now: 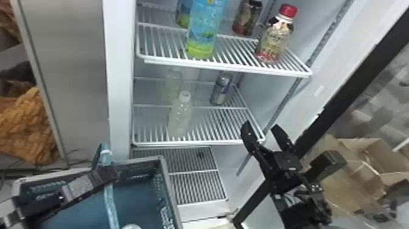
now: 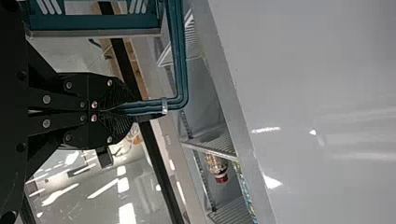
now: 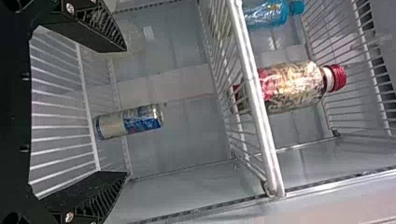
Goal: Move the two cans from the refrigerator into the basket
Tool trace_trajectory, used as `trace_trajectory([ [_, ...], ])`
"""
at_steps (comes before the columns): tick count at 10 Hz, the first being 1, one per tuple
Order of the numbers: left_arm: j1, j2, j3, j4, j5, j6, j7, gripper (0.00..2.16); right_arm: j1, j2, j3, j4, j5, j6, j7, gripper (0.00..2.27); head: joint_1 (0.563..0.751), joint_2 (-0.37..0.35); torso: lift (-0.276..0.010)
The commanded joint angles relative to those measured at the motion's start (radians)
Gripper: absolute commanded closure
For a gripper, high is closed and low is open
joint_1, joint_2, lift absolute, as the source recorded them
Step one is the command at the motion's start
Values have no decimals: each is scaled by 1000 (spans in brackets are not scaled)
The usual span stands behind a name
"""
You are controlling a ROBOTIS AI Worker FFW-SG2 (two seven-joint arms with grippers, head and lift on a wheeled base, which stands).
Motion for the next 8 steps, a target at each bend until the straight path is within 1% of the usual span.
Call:
trace_trajectory([
  [1,-8,0,-6,3,2,-5,0,1210,-32,2,3,46,4,-8,-6,96,695,-350,-219],
  [4,-23,0,-22,15,10,-10,0,1210,-125,7,5,142,32,-8,-17,96,695,-350,-219],
  [6,-30,0,-34,25,16,-12,0,1210,-172,7,9,191,42,-8,-26,96,695,-350,-219],
  [8,-40,5,-52,35,24,-22,0,1210,-221,7,15,250,60,-8,-31,96,695,-350,-219],
])
